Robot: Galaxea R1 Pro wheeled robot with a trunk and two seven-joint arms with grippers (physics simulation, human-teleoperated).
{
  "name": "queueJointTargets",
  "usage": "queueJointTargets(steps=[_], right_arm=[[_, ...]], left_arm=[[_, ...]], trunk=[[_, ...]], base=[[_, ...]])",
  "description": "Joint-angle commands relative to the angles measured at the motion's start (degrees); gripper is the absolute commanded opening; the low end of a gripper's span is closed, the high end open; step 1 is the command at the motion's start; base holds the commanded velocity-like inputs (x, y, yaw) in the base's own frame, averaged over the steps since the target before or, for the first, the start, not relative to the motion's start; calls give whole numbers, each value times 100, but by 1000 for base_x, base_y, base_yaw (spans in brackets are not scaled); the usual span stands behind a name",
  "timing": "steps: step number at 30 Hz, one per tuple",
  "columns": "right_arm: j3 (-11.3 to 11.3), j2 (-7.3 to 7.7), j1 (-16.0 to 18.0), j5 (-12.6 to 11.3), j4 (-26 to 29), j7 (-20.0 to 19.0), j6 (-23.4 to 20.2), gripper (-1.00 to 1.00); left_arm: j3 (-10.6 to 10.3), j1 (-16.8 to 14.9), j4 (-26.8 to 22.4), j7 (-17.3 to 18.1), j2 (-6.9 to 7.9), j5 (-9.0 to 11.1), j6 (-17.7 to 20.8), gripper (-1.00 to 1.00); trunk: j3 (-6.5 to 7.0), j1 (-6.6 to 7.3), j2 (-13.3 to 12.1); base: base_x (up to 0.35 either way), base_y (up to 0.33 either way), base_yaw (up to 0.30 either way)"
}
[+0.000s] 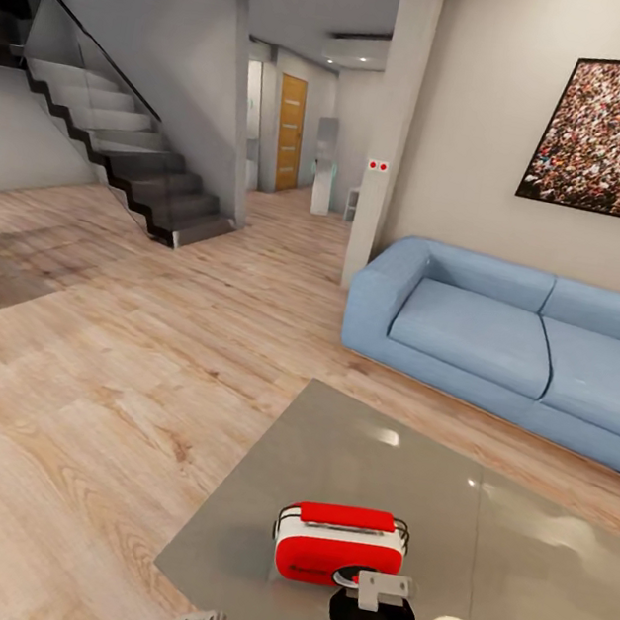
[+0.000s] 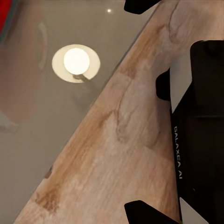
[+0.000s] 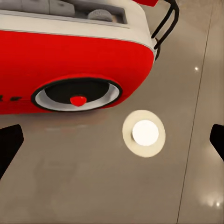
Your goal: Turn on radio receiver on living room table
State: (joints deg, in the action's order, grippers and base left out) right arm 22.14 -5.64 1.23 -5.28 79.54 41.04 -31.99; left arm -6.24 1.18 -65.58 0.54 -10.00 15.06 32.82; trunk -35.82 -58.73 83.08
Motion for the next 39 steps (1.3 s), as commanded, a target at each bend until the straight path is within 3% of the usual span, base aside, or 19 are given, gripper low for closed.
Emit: queueJointTargets(steps=[1,14,24,30,39], right_arm=[[0,-1,0,0,0,0,0,100],[1,2,0,-7,0,0,0,100],[15,-5,0,-31,2,0,11,100],[17,-7,7,-440,64,7,11,100],[11,-7,9,-564,65,9,12,100]], left_arm=[[0,-1,0,0,0,1,1,100],[-2,-1,1,7,0,0,5,100],[-403,-3,1,-14,0,-3,5,100],[-443,-3,1,-26,0,-3,5,100],[-448,-2,1,-28,0,-4,5,100]], trunk=[[0,0,0],[0,0,0],[0,0,0],[0,0,0],[0,0,0]], base=[[23,0,0],[3,0,0],[0,0,0],[57,0,0],[111,0,0]])
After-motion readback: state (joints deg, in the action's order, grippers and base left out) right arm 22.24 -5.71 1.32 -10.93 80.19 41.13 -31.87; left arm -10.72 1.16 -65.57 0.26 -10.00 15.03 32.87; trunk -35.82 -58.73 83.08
